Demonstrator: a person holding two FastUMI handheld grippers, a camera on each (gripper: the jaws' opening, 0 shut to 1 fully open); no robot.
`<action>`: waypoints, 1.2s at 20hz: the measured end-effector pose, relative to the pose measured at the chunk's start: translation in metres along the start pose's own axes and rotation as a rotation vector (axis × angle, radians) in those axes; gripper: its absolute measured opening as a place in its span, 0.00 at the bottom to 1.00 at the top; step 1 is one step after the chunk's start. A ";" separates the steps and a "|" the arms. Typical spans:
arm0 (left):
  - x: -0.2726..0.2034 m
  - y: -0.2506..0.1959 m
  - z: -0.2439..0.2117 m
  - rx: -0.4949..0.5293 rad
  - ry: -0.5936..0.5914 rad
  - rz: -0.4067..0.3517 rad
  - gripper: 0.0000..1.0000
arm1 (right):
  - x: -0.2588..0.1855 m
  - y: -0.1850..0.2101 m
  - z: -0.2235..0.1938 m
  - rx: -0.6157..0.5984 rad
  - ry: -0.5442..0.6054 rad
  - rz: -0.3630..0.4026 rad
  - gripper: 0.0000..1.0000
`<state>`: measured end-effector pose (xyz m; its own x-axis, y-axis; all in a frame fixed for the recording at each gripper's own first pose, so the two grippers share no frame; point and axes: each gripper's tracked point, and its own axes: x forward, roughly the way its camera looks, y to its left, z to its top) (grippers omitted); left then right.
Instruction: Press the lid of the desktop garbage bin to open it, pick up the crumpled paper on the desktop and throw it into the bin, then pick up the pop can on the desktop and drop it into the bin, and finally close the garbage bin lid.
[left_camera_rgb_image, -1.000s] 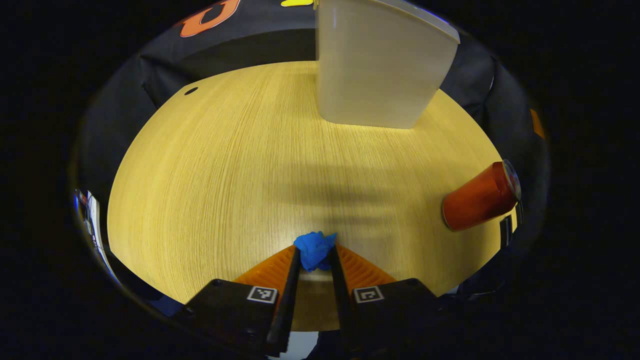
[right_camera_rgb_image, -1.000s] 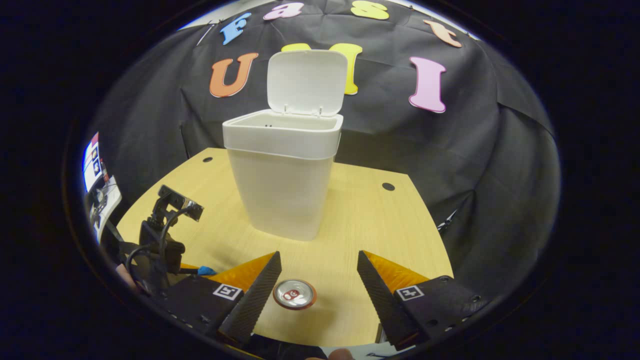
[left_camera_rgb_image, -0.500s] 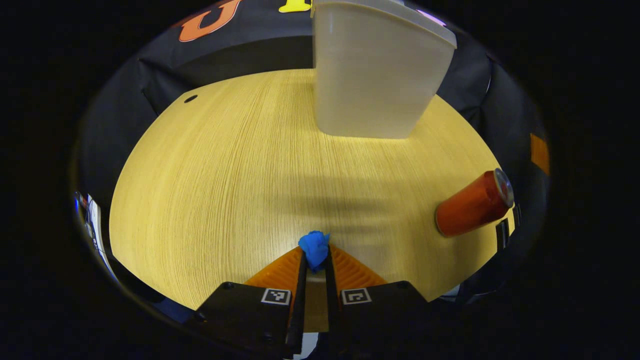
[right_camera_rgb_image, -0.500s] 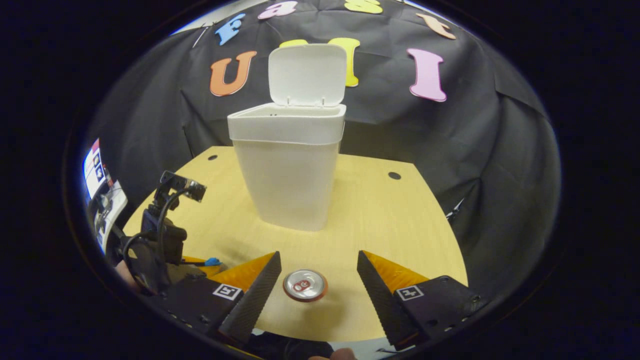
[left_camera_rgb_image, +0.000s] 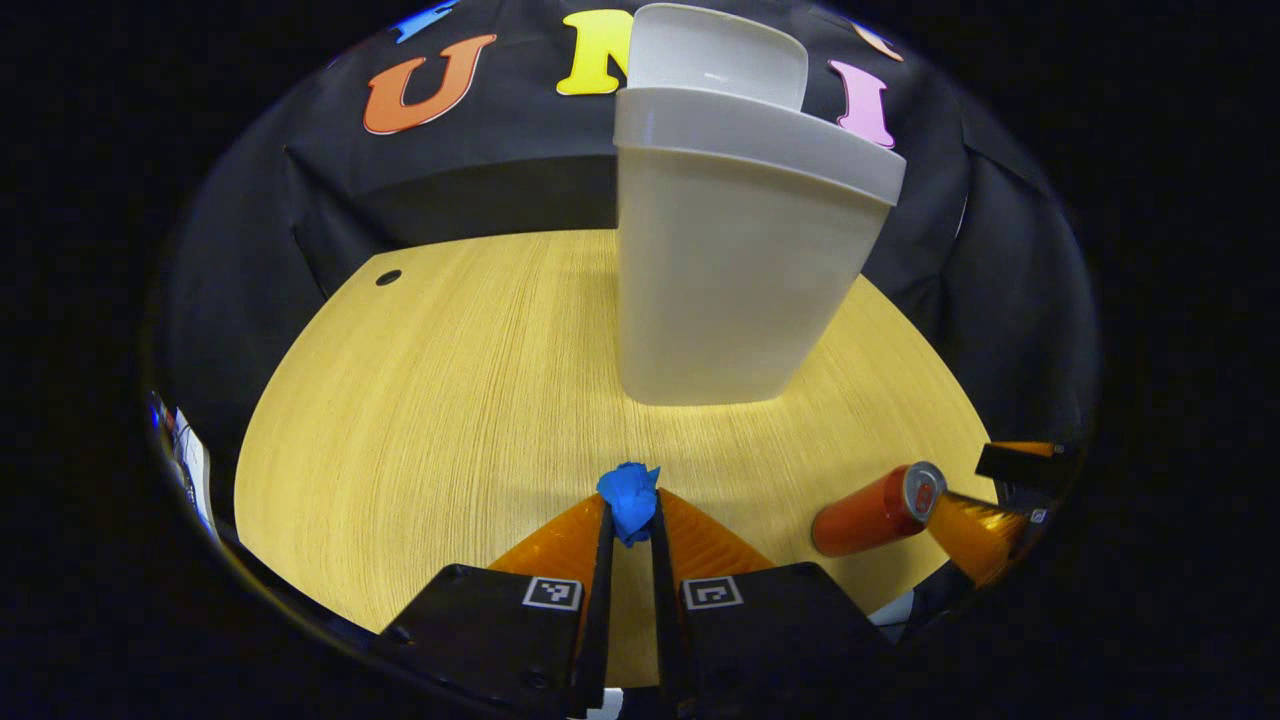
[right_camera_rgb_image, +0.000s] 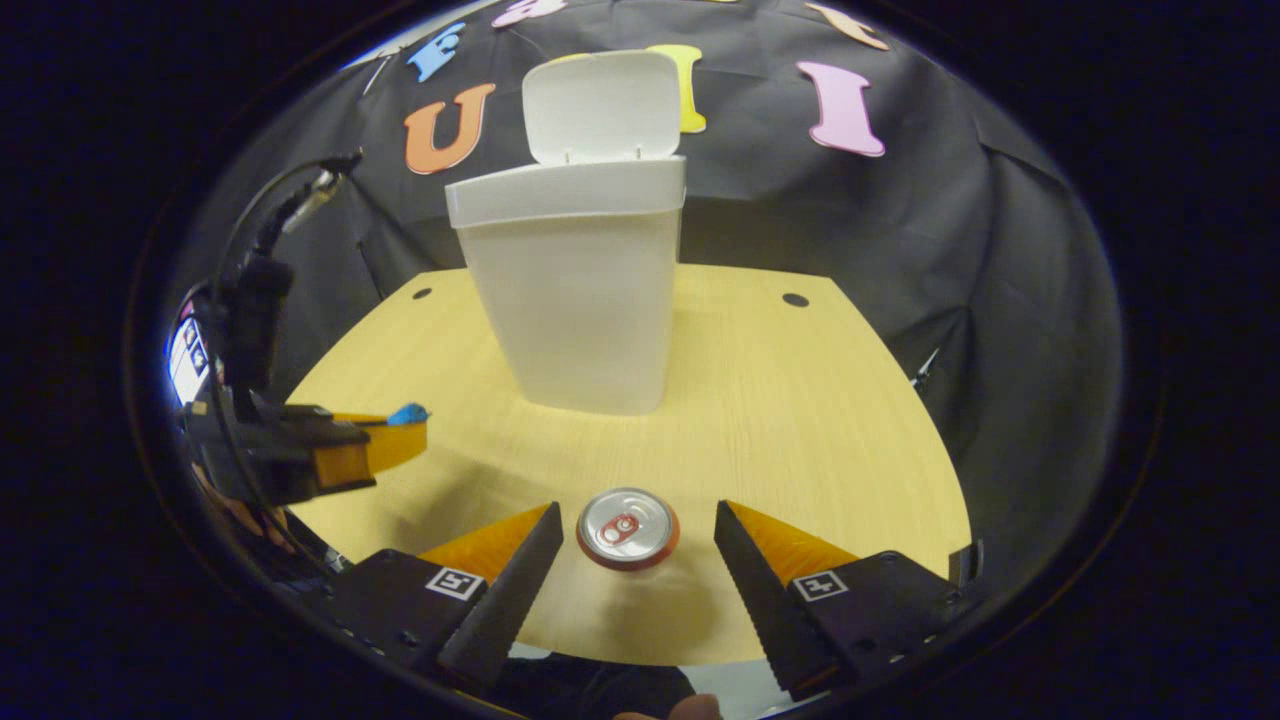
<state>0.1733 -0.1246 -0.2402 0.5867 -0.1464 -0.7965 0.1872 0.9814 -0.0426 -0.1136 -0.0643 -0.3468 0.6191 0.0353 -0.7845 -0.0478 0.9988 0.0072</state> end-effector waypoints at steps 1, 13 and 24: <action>0.000 0.000 0.000 0.000 0.000 0.000 0.23 | 0.002 0.001 -0.005 0.009 0.012 0.002 0.96; -0.029 0.002 0.043 0.037 -0.127 0.007 0.23 | 0.051 0.008 -0.051 0.060 0.140 0.023 0.98; -0.051 0.011 0.076 0.046 -0.224 0.028 0.23 | 0.081 0.006 -0.070 0.053 0.192 0.028 0.91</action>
<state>0.2053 -0.1162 -0.1540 0.7514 -0.1481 -0.6430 0.2011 0.9795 0.0095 -0.1182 -0.0580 -0.4538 0.4569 0.0615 -0.8874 -0.0182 0.9980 0.0598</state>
